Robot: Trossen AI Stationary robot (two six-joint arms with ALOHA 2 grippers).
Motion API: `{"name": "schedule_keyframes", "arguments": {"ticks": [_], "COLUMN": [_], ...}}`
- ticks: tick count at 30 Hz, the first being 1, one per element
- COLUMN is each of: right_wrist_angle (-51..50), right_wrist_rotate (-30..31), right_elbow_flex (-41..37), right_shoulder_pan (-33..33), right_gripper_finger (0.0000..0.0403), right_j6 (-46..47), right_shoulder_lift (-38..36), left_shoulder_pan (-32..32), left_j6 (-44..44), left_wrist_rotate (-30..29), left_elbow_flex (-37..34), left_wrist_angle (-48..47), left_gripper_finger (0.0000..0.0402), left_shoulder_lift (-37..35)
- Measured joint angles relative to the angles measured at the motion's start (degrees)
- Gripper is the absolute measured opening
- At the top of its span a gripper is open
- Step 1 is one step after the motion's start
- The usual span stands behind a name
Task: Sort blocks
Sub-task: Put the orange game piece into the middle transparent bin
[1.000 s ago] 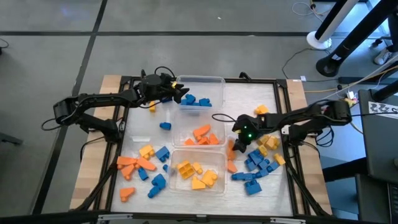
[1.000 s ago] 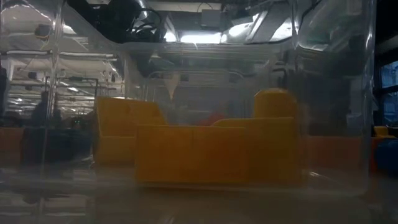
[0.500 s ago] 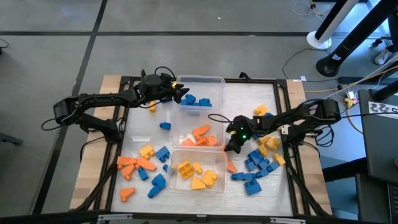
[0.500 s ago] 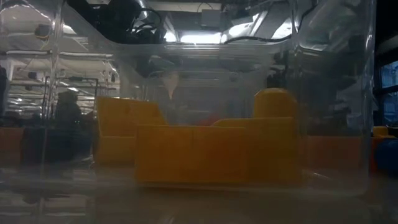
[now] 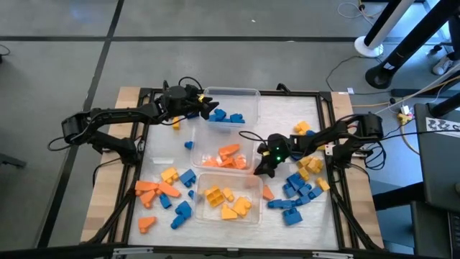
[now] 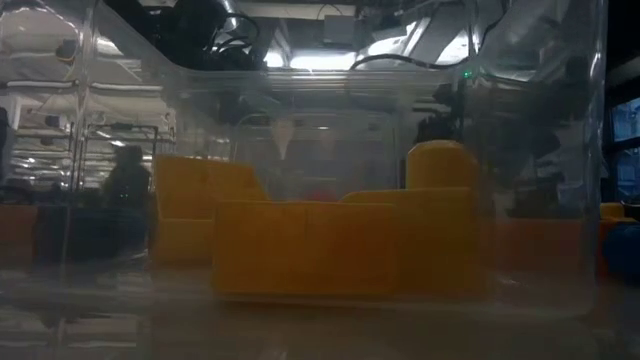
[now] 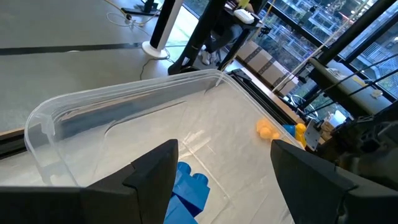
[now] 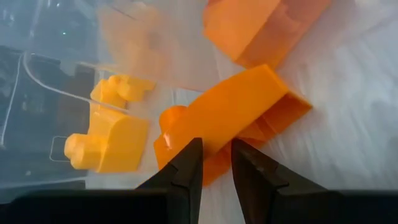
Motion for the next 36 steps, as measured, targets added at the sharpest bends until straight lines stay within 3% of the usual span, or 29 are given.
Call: {"name": "schedule_keyframes", "arguments": {"ticks": [6,15,30,36], "right_wrist_angle": [0.19,0.51,0.18,0.01], "right_wrist_rotate": [0.11,-0.02,-0.21,-0.67], "right_elbow_flex": [0.00,-0.04,-0.04,-0.02], "right_shoulder_pan": [0.00,0.00,0.00,-0.02], "right_gripper_finger": [0.0079,0.0005,0.0014,0.0047], "right_j6": [-0.66,-2.01,-4.37,-3.00], "right_shoulder_lift": [0.05,0.05,0.07,0.03], "left_shoulder_pan": [-0.01,-0.01,-0.02,-0.02], "left_j6": [0.00,0.00,0.00,0.00], "left_wrist_rotate": [0.00,0.00,0.00,0.00], "left_elbow_flex": [0.00,-0.01,-0.02,-0.01], "left_wrist_angle": [0.00,0.00,0.00,0.00], "left_gripper_finger": [0.0246,0.0246,0.0246,0.0246], "left_shoulder_lift": [0.00,0.00,0.00,0.00]}}
